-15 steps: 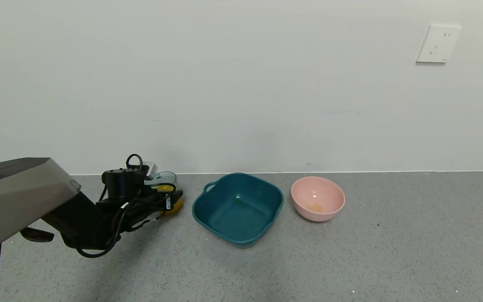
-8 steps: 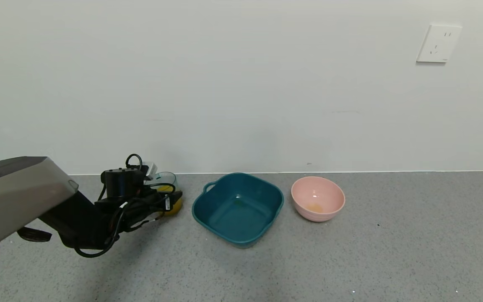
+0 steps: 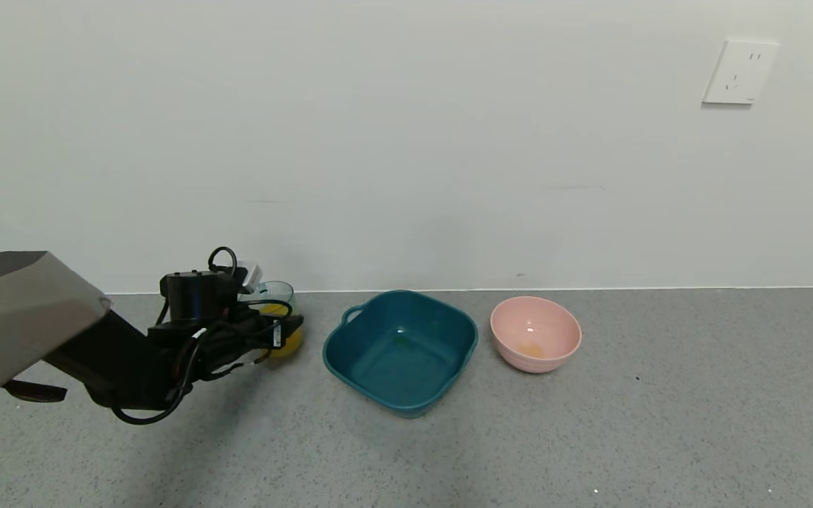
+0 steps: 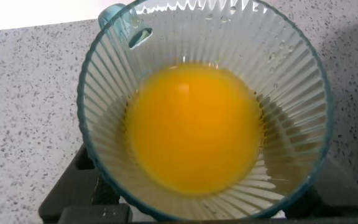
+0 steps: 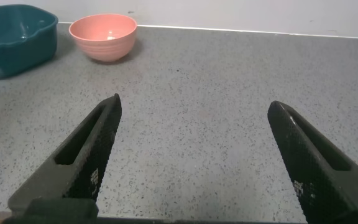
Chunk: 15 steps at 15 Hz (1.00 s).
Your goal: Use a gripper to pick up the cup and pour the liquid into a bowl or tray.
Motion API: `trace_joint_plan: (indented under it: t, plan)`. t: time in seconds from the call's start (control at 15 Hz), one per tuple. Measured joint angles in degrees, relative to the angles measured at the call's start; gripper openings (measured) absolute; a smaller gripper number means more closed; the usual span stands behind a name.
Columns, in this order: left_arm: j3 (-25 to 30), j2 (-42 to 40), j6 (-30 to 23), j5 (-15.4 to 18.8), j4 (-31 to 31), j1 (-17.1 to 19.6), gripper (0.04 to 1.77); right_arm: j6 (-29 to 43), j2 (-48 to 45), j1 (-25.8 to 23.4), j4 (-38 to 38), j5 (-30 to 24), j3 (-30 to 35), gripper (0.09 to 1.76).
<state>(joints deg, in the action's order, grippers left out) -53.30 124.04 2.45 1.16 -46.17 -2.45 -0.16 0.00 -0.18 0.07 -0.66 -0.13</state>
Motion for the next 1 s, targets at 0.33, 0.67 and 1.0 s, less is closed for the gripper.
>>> trace_joint_plan:
  t: [0.33,0.67,1.0]
  plan:
    - [-1.9,-5.0,2.3,-0.2,6.4,-0.5,1.32,0.0,0.0,0.0,0.0,0.0,0.0,1.71]
    - [-2.8,-11.3,4.2,-1.5,13.6,-2.8,1.32,0.0,0.0,0.0,0.0,0.0,0.0,1.71]
    - [-3.9,-16.8,9.6,-7.2,20.5,-6.1,1.32,0.0,0.0,0.0,0.0,0.0,0.0,1.71]
